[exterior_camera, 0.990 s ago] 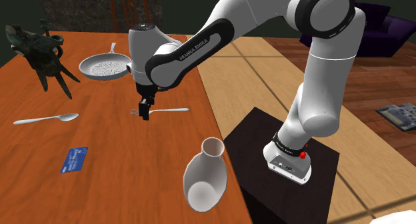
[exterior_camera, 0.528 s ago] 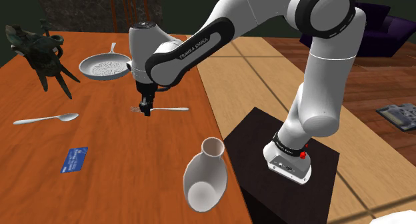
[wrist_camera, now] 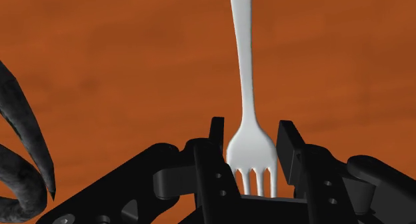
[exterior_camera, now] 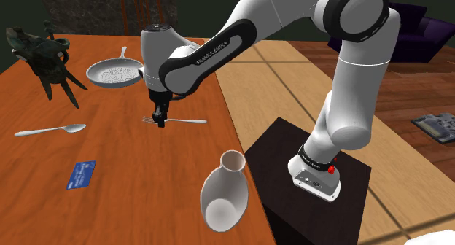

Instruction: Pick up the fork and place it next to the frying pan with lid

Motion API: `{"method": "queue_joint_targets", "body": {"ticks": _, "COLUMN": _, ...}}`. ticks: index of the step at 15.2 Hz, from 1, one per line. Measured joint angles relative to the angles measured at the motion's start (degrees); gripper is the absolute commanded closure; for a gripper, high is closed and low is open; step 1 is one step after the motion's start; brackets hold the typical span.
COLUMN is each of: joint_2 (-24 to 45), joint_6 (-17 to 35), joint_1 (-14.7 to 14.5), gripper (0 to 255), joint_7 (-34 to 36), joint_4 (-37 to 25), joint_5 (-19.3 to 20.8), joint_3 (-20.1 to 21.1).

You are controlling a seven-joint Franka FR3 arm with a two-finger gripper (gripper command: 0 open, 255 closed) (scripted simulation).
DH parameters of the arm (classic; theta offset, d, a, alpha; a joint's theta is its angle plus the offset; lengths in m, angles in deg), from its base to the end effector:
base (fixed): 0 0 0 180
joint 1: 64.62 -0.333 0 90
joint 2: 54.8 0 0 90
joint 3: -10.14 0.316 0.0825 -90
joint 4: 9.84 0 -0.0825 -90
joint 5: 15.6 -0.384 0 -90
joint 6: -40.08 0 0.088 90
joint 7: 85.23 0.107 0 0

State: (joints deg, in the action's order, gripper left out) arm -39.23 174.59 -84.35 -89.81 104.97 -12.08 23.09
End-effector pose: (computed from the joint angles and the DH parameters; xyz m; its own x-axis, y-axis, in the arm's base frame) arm 0.5130 0.3222 0.3329 0.7744 0.6275 0.0808 0.6299 -0.7766 -0.0067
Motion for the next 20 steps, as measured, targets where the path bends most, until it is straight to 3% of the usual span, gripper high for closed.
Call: {"method": "queue_joint_targets", "body": {"ticks": 20, "joint_2": -6.22, "joint_6": -12.87, "joint_1": 0.33, "gripper": 255, "joint_7": -1.1, "joint_4": -6.45, "joint_5": -2.1, "joint_3": 0.71}}
